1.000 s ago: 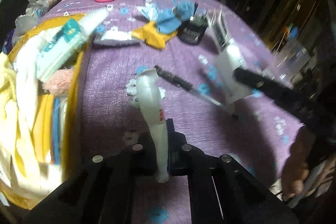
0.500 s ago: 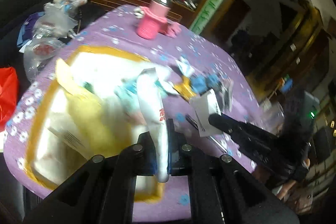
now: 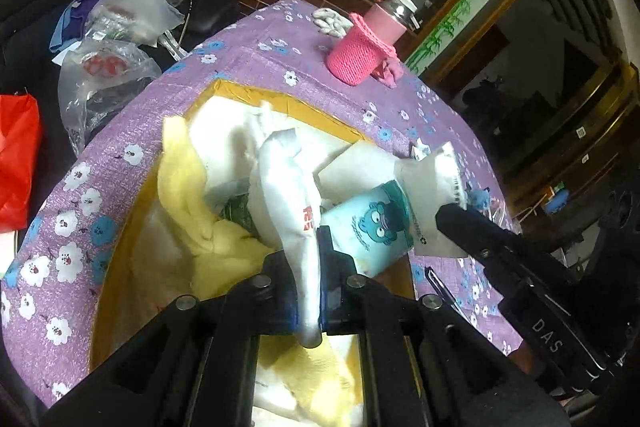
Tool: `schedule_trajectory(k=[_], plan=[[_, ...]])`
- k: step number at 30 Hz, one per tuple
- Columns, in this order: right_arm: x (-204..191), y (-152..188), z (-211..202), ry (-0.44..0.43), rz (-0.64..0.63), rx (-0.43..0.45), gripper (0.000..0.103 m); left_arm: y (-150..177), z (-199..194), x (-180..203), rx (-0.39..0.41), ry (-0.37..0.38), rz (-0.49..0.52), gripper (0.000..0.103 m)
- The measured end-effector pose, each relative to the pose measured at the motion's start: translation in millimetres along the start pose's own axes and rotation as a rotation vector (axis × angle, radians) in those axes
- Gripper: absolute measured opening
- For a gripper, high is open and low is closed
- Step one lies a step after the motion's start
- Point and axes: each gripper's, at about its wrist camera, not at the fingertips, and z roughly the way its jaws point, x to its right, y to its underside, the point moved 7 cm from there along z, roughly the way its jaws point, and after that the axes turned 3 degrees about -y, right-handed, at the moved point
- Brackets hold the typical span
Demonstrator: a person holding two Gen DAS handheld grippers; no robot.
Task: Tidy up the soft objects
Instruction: 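Place both white packets into the foam tray and open both tools, then grasp the blue knitted toy with the left tool while the right tool grasps the black pen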
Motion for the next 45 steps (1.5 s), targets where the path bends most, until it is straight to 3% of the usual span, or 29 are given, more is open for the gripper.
schedule_trajectory(k=[5, 8, 10, 13, 14, 15, 18, 25, 28, 36, 41, 45], plan=[[-13, -4, 8, -0.033, -0.009, -0.009, 0.014, -1, -4, 0, 0.032, -0.003, 0.018, 0.009], [-13, -4, 14, -0.082, 0.002, -0.016, 0.025, 0, -8, -2, 0.04, 0.003, 0.012, 0.009], [-8, 0, 15, -0.102, 0.009, -0.024, 0.027, 0, -12, -4, 0.045, 0.007, 0.006, 0.017], [-5, 3, 15, -0.112, 0.009, -0.026, 0.029, 3, -26, -4, 0.071, 0.022, 0.003, 0.051], [-5, 4, 14, -0.113, 0.008, -0.021, 0.032, 2, -30, -3, 0.083, 0.026, 0.003, 0.072], [-1, 4, 11, -0.114, 0.009, -0.016, 0.036, 2, -35, -3, 0.099, 0.024, 0.003, 0.079], [0, 8, 2, -0.117, 0.01, -0.001, 0.037, 5, -45, -3, 0.134, 0.005, -0.009, 0.079], [5, 24, -24, -0.11, 0.013, 0.022, 0.038, 13, -36, 0, 0.099, 0.03, -0.021, 0.079], [18, 36, -39, -0.127, 0.031, 0.029, 0.043, 17, -37, 7, 0.091, 0.036, -0.008, 0.079], [99, 82, -69, -0.106, 0.133, 0.006, 0.046, 46, -49, 49, 0.066, 0.026, 0.081, 0.078], [159, 112, -60, -0.069, 0.252, -0.086, 0.046, 59, -52, 99, 0.055, 0.048, 0.186, 0.078], [177, 124, -49, -0.052, 0.274, -0.159, 0.04, 64, -39, 129, 0.023, 0.043, 0.265, 0.078]])
